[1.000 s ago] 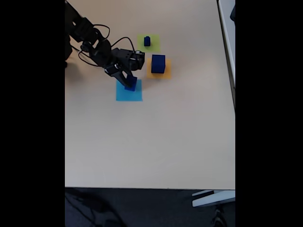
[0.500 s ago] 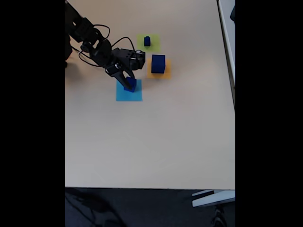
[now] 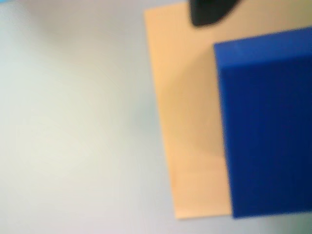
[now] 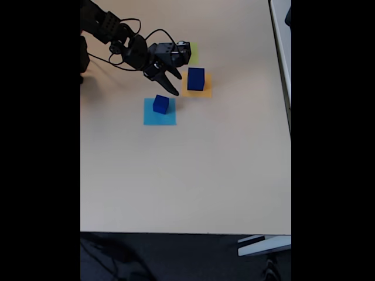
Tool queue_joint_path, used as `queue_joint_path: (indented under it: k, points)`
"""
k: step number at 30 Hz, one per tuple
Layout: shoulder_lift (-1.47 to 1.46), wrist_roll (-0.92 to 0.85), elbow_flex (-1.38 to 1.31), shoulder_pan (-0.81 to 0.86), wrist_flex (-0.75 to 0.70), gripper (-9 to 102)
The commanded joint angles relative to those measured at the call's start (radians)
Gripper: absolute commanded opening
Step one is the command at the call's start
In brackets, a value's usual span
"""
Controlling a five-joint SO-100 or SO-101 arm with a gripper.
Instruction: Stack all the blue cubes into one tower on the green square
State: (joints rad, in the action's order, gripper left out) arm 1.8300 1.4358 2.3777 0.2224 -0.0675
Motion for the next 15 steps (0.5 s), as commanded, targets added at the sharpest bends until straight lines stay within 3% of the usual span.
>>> queue_joint_path:
  k: [1, 7, 15]
  points:
    - [0.063, 0.048, -0.19, -0.035, -0.184, 30]
    - [0.006, 0.129, -0.457, -0.094, -0.489, 31]
    - [-0.141, 0.293, -0.68, -0.23, -0.673, 31]
